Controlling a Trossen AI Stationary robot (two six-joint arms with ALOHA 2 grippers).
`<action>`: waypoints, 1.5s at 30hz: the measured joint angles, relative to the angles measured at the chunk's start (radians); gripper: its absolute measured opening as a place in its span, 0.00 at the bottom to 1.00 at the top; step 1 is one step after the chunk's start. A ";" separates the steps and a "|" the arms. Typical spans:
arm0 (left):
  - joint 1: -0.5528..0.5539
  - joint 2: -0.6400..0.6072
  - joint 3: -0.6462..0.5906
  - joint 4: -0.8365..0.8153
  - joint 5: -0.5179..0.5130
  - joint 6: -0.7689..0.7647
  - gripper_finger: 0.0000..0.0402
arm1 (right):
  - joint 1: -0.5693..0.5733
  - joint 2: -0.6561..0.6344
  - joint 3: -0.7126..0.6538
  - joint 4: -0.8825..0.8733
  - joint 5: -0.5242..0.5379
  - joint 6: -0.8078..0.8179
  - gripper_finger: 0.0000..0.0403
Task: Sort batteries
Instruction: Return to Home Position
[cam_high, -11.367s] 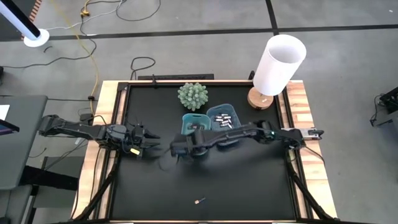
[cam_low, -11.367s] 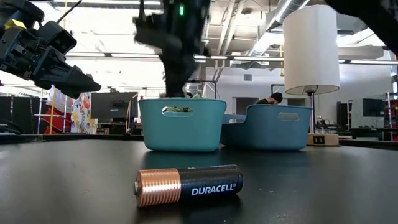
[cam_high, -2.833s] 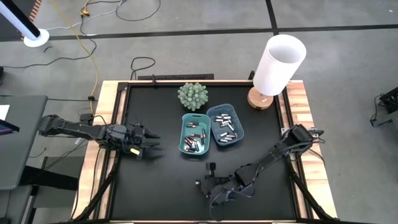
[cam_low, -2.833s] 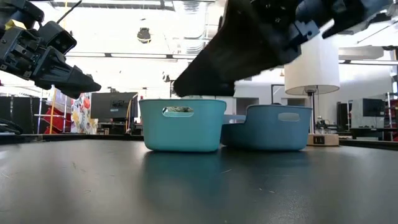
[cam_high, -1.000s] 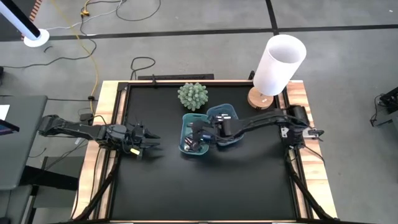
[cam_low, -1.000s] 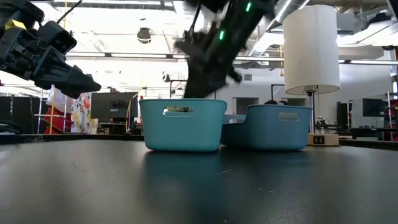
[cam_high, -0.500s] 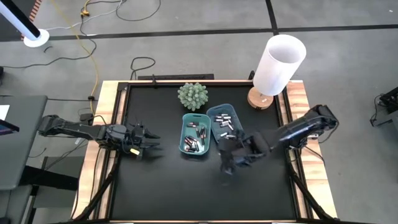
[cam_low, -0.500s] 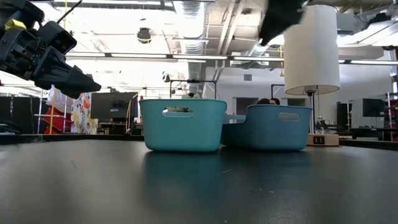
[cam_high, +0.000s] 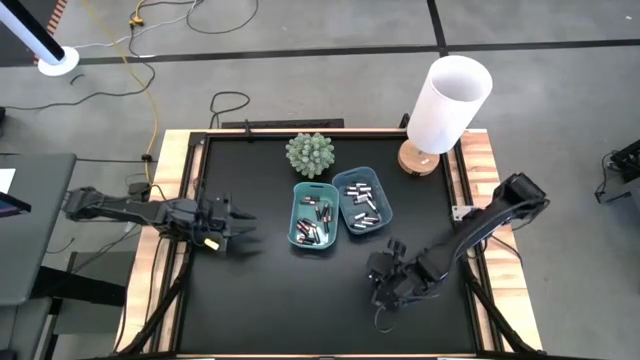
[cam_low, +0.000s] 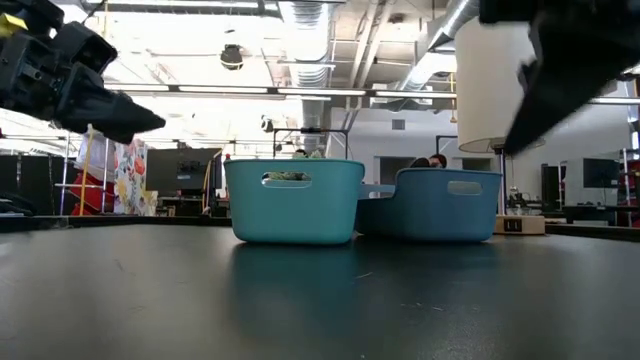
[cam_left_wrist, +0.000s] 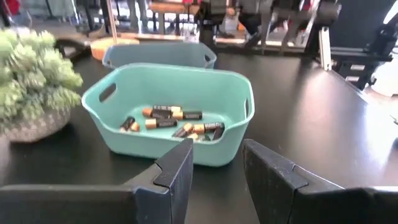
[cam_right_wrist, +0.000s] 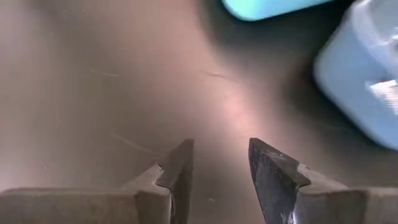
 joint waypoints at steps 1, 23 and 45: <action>0.000 -0.014 0.000 0.000 0.000 0.008 0.34 | 0.004 0.000 -0.040 0.061 0.000 0.014 0.42; 0.017 -0.270 0.001 -0.009 -0.050 0.084 0.34 | 0.023 0.000 -0.235 0.400 0.001 0.043 0.42; 0.017 -0.268 0.001 -0.010 -0.052 0.039 0.34 | -0.041 -0.158 -0.554 0.889 0.103 -0.293 0.42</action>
